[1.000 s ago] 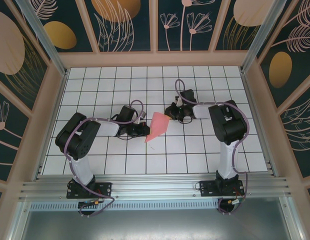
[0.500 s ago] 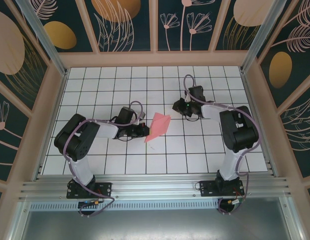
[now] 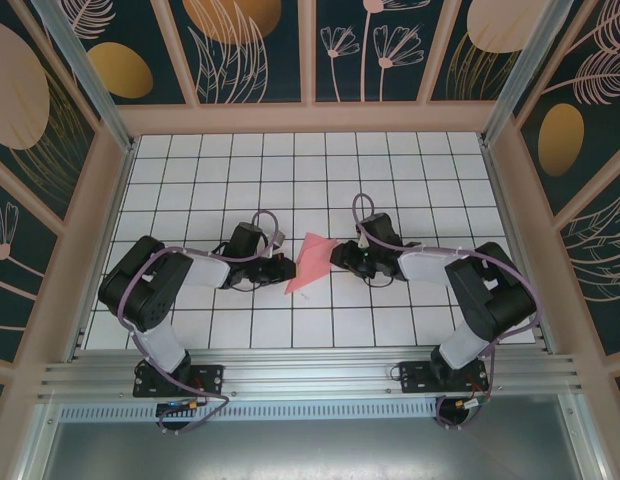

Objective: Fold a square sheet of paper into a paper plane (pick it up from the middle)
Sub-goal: Fourth fold the wing at the center of the table, then turn over the paper at the center of the table.

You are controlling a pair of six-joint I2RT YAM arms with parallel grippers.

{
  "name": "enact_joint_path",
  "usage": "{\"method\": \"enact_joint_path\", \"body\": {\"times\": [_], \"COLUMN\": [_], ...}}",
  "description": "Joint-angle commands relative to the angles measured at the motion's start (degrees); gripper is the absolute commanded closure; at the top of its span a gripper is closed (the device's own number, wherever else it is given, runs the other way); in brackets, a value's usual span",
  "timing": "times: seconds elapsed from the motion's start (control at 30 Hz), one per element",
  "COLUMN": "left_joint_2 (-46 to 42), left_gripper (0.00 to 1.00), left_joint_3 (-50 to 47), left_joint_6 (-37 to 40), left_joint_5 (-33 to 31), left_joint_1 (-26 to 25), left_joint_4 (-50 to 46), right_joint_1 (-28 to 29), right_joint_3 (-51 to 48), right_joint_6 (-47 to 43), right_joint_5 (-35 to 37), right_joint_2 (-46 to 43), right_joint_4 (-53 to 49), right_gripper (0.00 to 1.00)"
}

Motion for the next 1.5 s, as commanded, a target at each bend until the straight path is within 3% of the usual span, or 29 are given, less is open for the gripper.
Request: {"method": "enact_joint_path", "body": {"times": [0.0, 0.27, 0.37, 0.53, 0.6, 0.97, 1.27, 1.47], "left_joint_2": [-0.9, -9.9, -12.0, -11.4, -9.7, 0.9, 4.6, 5.9], "left_gripper": [0.73, 0.6, 0.62, 0.83, 0.87, 0.87, 0.87, 0.87], "left_joint_3": [-1.3, 3.2, 4.1, 6.5, 8.0, 11.5, 11.9, 11.2], "left_joint_6": [1.5, 4.9, 5.7, 7.6, 8.7, 10.2, 10.7, 10.7], "left_joint_5": [-3.1, -10.0, -10.2, -3.5, -2.5, -0.3, -5.2, -5.2], "left_joint_1": [-0.6, -0.6, -0.6, -0.7, -0.6, -0.7, -0.7, -0.7], "left_joint_4": [-11.9, -18.8, -18.4, -15.1, -15.2, -14.8, -17.2, -17.2], "right_joint_1": [1.5, 2.7, 2.8, 3.0, 3.1, 3.6, 4.9, 5.1], "right_joint_3": [-1.2, -2.1, -2.4, -3.5, -3.4, -2.7, 0.2, 1.6], "right_joint_6": [4.8, 8.4, 9.6, 11.4, 11.8, 14.2, 16.2, 17.5], "right_joint_5": [1.3, 2.6, 3.1, 2.3, 2.1, 2.7, 4.2, 4.2], "right_joint_2": [-0.5, -0.8, -0.8, -0.4, -0.2, 0.9, 3.8, 5.3], "right_joint_4": [5.5, 7.0, 7.3, 10.1, 10.5, 9.9, 5.7, 6.2], "right_gripper": [0.54, 0.54, 0.54, 0.54, 0.54, 0.53, 0.53, 0.53]}}
